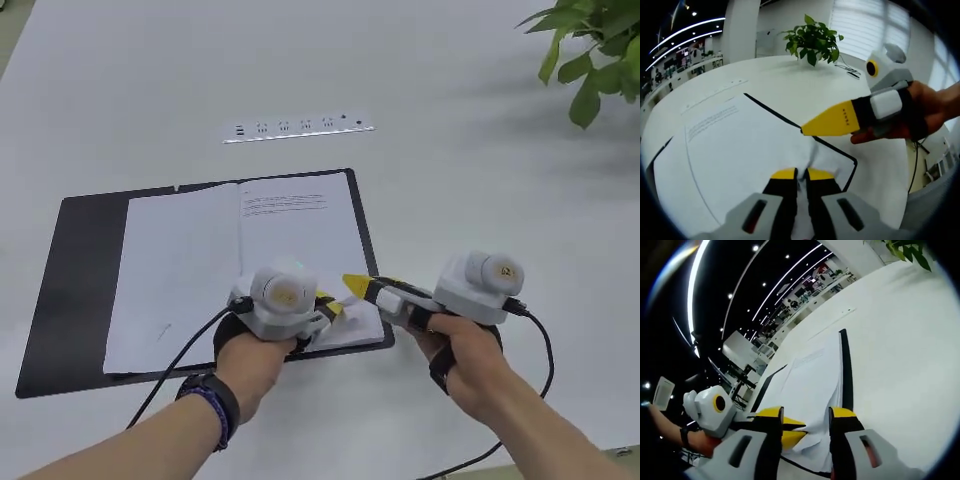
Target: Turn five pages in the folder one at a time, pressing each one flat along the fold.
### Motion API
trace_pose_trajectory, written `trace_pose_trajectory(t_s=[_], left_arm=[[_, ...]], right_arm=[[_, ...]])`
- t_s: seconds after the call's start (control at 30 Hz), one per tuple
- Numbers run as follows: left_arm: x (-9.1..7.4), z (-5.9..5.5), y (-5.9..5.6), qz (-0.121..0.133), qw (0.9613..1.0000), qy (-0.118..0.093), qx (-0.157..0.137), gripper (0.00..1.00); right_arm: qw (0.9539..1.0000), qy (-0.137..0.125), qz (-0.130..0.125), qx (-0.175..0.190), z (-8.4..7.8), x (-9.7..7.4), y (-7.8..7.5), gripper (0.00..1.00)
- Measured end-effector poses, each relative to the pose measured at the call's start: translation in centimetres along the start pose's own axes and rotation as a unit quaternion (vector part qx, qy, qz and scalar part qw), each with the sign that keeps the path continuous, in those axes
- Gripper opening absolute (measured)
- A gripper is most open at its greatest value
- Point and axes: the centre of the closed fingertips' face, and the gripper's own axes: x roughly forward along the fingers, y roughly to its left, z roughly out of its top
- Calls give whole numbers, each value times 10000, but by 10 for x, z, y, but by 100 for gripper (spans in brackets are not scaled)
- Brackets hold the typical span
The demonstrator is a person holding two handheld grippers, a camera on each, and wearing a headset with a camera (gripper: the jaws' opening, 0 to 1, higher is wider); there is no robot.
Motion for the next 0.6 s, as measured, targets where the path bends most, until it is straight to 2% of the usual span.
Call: trace_pose_trajectory(t_s=[0.13,0.27,0.4,0.6], left_arm=[[0,0,1,-27,10000,-7,-73,5],[0,1,0,-108,9997,40,-202,7],[-5,3,-8,-229,9991,191,-289,19],[-23,11,-15,-196,9992,-5,-345,29]], right_arm=[[9999,4,9,123,-1,3,-2,33],[9998,45,-31,208,-7,4,-3,27],[9996,-38,-80,269,-9,-1,-2,23],[9996,-62,-36,277,-16,-8,7,11]])
